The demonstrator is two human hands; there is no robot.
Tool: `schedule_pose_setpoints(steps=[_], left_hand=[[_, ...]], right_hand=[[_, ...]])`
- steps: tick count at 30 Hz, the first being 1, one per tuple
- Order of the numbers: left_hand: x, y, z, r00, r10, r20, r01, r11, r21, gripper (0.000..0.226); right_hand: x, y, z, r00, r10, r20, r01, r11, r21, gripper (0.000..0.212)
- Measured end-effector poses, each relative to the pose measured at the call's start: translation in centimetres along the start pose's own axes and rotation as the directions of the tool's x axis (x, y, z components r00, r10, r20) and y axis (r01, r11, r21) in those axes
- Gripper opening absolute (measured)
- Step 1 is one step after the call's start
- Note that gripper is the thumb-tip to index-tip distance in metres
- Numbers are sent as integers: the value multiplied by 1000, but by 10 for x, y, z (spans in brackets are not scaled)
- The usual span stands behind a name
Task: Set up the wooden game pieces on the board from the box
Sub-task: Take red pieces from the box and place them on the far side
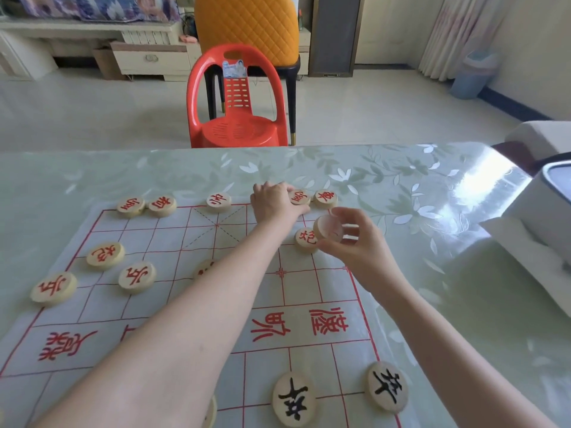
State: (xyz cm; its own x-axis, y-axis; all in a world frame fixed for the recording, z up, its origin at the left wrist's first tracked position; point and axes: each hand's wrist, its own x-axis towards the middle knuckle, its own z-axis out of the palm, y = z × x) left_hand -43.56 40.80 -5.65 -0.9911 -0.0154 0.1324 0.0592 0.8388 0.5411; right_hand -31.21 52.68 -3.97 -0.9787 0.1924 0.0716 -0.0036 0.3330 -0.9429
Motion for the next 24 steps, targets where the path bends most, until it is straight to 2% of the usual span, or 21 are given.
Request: schedule_pose_setpoints(steps=[4,9,13,17,21,24], left_hand=[[-5,0,-8,1000,-18,-1,18,1000,-3,61],[-18,-20,-35,1000,-4,-21,1,991,-135,35],[-32,-64,-78,997,-71,-18,62,948,-312,23],[-50,-118,-131,993,-117,13,114,924,-364,19],[-69,-169,-182,978,-201,-53,165,904,-395,23],[-84,-201,-214,964,-243,-111,185,908,-377,24]], right_hand=[[-5,-6,6,1000,14,5,-14,1000,7,53],[-6,-23,22,999,-7,38,8,1000,-8,51],[-4,-43,50,997,-10,78,13,999,-33,54],[-3,-65,94,991,-29,129,39,997,-72,57],[0,-84,154,978,-77,193,102,987,-125,58],[9,-101,207,964,-140,228,194,952,-236,58]])
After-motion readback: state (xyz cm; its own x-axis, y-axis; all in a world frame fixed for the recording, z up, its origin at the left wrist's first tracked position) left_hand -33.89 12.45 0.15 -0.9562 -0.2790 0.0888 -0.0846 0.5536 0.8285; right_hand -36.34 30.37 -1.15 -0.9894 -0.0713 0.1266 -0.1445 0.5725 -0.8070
